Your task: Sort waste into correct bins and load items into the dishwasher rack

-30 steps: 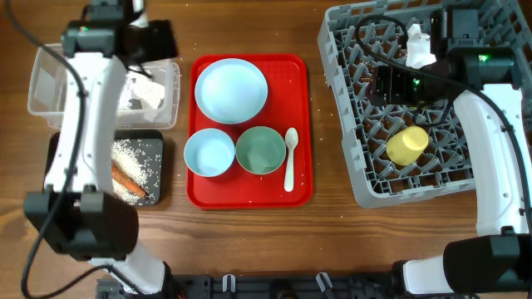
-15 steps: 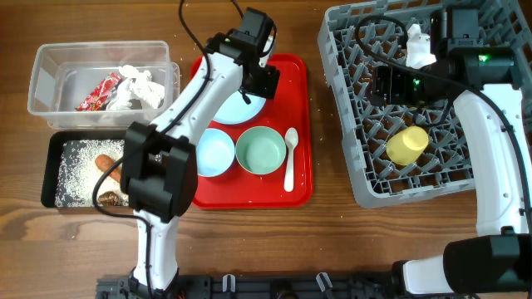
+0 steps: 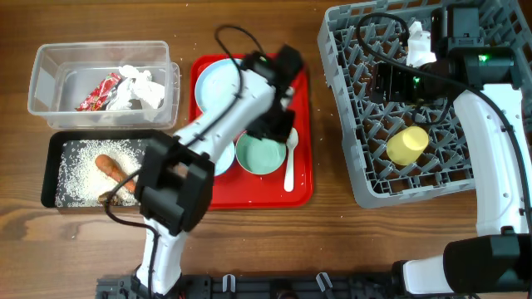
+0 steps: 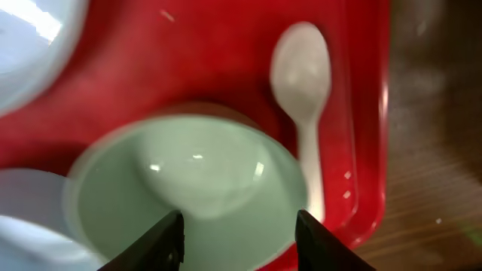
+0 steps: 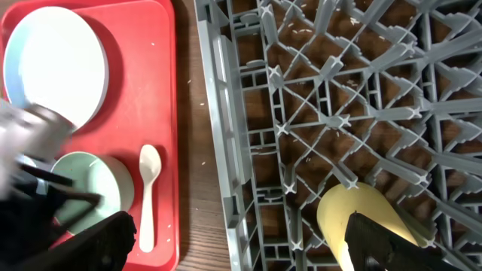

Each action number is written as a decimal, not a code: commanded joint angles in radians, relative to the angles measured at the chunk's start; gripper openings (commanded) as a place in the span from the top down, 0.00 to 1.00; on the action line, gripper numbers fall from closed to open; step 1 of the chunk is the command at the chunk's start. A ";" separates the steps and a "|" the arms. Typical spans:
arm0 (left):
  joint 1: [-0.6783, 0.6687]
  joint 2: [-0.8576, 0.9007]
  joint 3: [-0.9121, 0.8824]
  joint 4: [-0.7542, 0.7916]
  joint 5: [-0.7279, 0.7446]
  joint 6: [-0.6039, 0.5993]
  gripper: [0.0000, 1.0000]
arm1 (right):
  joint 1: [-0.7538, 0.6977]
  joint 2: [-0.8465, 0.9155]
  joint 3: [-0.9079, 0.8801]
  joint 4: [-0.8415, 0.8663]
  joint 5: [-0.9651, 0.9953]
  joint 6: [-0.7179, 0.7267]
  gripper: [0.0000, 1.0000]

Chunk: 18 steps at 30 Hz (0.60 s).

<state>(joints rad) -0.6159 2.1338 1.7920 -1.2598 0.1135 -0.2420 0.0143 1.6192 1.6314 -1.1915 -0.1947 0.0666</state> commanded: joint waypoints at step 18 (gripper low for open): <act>0.509 -0.529 -0.093 0.063 -0.111 -0.159 0.00 | 0.486 0.031 -0.328 0.351 -0.080 0.407 0.19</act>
<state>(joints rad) -0.1753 1.5929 1.6962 -1.1854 0.0082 -0.4007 0.3836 1.6199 1.3586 -0.9009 -0.3328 0.3141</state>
